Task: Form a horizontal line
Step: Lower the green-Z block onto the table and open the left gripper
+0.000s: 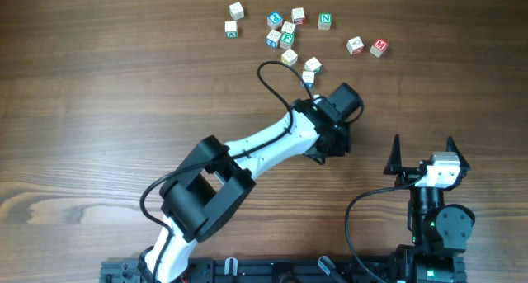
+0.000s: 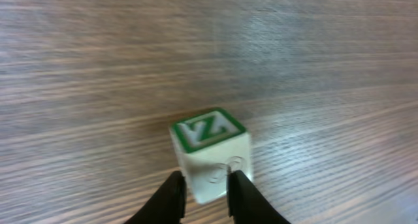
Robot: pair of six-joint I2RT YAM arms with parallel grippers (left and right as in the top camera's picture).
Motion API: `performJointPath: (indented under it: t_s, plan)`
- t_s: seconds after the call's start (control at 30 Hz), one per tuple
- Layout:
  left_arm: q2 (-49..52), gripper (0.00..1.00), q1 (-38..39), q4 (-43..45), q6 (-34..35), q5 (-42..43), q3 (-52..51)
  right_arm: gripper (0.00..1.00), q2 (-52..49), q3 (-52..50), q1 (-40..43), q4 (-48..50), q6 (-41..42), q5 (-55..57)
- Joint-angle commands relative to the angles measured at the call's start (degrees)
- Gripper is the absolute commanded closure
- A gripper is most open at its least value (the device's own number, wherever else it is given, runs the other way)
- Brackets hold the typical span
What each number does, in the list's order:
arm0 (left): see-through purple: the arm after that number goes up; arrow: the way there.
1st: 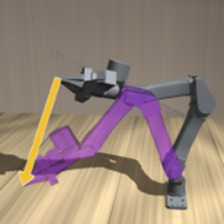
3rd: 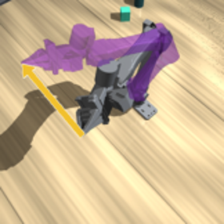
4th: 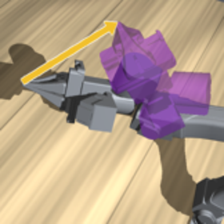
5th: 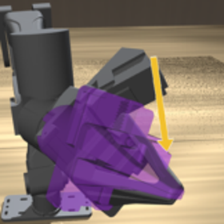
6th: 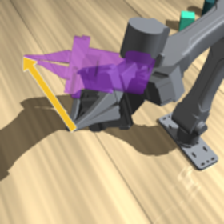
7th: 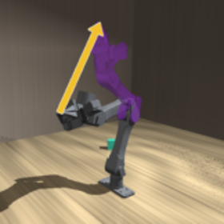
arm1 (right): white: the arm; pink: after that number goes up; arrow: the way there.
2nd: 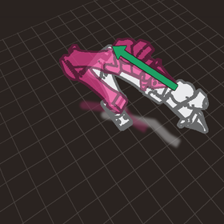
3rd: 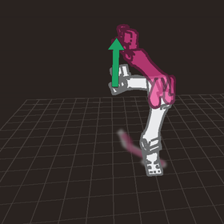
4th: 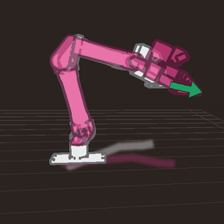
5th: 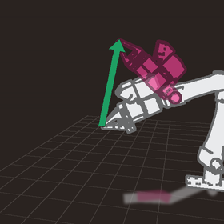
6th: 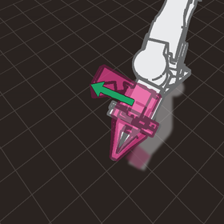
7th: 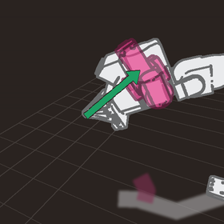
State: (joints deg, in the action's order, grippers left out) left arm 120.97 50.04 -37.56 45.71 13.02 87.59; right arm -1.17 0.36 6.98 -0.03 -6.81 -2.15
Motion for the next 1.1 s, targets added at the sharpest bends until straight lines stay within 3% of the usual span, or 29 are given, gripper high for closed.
performJointPath:
  t_s: [0.0, 0.13, 0.27, 0.3, 0.37, 0.4, 0.43, 0.63, 0.9, 0.97, 1.0, 1.07]
  plan:
    - [-5.3, 0.72, -2.3, -0.4, -2.7, -2.7, -0.5, 0.00, 0.3, -0.1, 0.3, 0.1, -0.7, -0.9]
    - [-11.9, 0.60, -2.6, -1.4, -3.6, -12.1, -0.5, 0.00, 0.3, -0.1, 0.3, 0.1, -0.7, -0.9]
    - [-12.5, 0.53, -2.6, -3.2, -3.5, -9.4, -0.5, 0.00, 0.3, -0.1, 0.3, 0.1, -0.7, -0.9]
    - [-12.3, 0.47, -2.6, -3.9, -3.5, -7.0, -0.7, 0.00, 0.3, -0.1, 0.3, 0.1, -0.7, -0.9]
    - [-12.1, 0.12, -2.1, -3.4, -3.3, -5.0, -1.4, 0.00, 0.3, -0.1, 0.3, 0.1, -0.7, -0.9]
    - [-11.6, 0.03, -1.8, -2.4, -3.3, -5.2, -1.4, 0.00, 0.3, -0.1, 0.3, 0.1, -0.7, -0.9]
    - [-11.3, 0.00, -1.6, -1.6, -3.3, -5.1, -1.4, 0.00, 0.3, -0.1, 0.3, 0.1, -0.7, -0.9]
    - [-2.9, 0.00, -1.1, 2.9, -1.3, -4.9, -1.4, 0.00, 0.3, -0.1, 0.3, 0.1, -0.7, -0.9]
    - [1.0, 0.00, 0.0, 4.9, -1.1, -3.4, -1.4, 0.00, 0.3, -0.1, 0.3, 0.1, -0.7, -0.9]
    - [1.1, 0.10, 0.1, 4.9, -0.2, -2.7, -1.4, 0.00, 0.3, -0.1, 0.3, 0.1, -0.7, -0.9]
    - [1.1, 0.22, 0.4, 4.8, -0.2, -1.2, -1.4, 0.00, 0.3, -0.1, 0.3, 0.1, -0.7, -0.9]
    - [1.1, 0.23, 1.2, 4.8, -0.1, -1.1, -1.4, 0.00, 0.3, -0.1, 0.3, 0.1, -0.7, -0.9]
